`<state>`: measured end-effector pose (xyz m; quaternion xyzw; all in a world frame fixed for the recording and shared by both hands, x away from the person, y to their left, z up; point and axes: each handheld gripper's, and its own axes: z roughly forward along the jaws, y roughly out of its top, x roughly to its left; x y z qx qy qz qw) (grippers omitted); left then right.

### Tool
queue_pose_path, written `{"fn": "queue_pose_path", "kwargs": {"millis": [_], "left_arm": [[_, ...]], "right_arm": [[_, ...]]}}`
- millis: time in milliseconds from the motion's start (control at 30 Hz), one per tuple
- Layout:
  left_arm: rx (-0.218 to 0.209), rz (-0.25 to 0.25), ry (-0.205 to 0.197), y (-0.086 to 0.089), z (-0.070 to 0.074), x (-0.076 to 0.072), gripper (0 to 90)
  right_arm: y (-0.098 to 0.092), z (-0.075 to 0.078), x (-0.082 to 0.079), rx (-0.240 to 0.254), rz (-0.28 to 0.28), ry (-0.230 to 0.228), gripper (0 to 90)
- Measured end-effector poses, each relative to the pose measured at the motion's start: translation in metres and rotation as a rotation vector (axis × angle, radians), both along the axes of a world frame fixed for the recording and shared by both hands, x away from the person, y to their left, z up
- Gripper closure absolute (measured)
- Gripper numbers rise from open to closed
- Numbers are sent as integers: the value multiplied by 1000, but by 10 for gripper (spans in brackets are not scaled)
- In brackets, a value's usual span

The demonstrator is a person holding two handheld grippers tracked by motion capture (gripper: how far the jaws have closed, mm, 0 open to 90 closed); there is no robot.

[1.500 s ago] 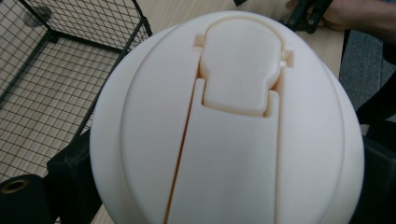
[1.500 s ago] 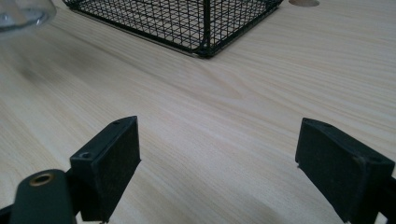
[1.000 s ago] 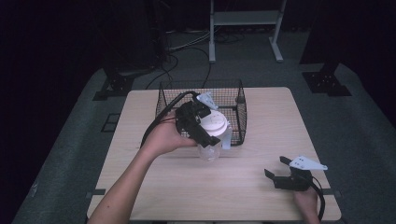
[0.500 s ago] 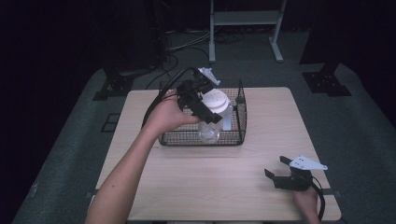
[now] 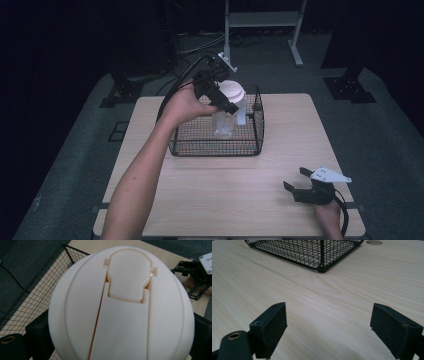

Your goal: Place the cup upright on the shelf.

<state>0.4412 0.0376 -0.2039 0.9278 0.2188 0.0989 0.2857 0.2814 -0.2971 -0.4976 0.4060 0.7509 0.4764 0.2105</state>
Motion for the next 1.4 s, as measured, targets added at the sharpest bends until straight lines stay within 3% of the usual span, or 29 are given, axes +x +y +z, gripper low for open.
{"fn": "queue_pose_path", "kwargs": {"millis": [267,333,667,1100,1400], "left_arm": [[4,37,-2,-3,-1,23,54],[-16,53,-8,-3,-3,28,53],[29,95,24,-9,-34,48,53],[-4,149,44,-2,-66,69,53],[4,185,56,-4,-85,83,53]], "right_arm": [[-1,0,-1,8,-1,0,129],[-1,0,-1,8,-1,0,129],[-2,1,-1,12,6,-7,129],[-4,0,-1,27,7,-11,129],[-4,0,0,27,-1,-10,129]]}}
